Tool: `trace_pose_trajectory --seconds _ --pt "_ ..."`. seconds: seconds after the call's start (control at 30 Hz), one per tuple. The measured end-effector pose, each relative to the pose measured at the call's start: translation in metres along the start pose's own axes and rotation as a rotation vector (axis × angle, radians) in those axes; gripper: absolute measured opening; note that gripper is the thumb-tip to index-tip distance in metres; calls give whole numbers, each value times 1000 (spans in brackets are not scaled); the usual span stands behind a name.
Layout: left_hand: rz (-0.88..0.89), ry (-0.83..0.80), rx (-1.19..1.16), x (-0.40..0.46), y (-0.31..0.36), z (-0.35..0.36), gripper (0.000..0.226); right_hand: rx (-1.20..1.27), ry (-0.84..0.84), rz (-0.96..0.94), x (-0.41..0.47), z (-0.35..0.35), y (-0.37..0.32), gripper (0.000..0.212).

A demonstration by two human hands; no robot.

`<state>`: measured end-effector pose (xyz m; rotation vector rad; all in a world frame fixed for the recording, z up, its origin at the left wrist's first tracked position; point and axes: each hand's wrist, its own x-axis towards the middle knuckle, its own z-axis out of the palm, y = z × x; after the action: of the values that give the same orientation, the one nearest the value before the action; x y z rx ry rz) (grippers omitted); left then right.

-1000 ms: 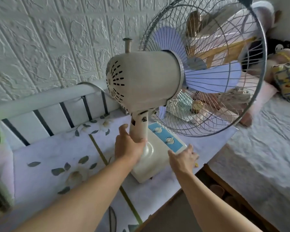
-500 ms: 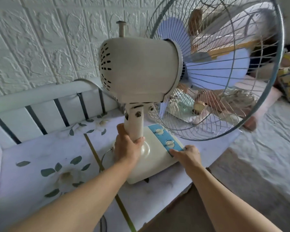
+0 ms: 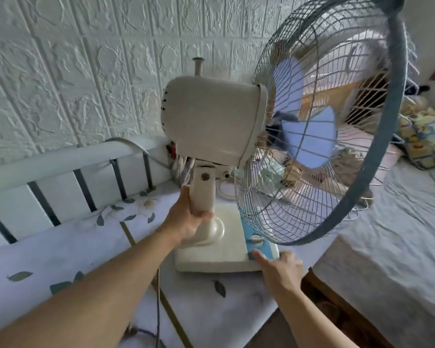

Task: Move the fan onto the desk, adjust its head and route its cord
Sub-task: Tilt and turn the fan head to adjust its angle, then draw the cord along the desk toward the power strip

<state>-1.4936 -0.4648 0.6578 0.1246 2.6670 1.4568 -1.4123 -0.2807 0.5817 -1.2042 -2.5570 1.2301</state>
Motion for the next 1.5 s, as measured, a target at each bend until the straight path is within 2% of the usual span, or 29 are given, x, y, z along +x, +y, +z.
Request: trace_pose_trajectory --seconds 0.33,0.57,0.67,0.8,1.0,1.23,1.4,1.43,1.5 --pt "114 -128 -59 27 -2 -9 64 50 96 55 0 14 -9 65" --pt "113 -118 -39 31 -3 -8 61 10 115 34 -5 14 -14 65" --pt "59 -115 91 20 -4 -9 72 -65 108 12 -20 9 -16 64" --pt "-108 -132 165 -6 -6 -18 92 -188 90 -89 -49 4 -24 70" --pt "-274 -169 261 -46 -10 -47 76 -194 5 -153 -91 1 -39 70" --pt "-492 -197 152 -62 -38 -38 61 -131 -88 -241 -101 15 -40 69" --pt "-615 -206 -9 -65 -46 -27 65 -97 -111 -288 -96 21 -33 66" --pt "-616 -205 -40 -67 -44 -27 51 -105 -119 -302 -96 21 -32 65" --pt "-608 -188 -60 -76 -37 -32 9 -104 -153 -322 -98 18 -31 60"
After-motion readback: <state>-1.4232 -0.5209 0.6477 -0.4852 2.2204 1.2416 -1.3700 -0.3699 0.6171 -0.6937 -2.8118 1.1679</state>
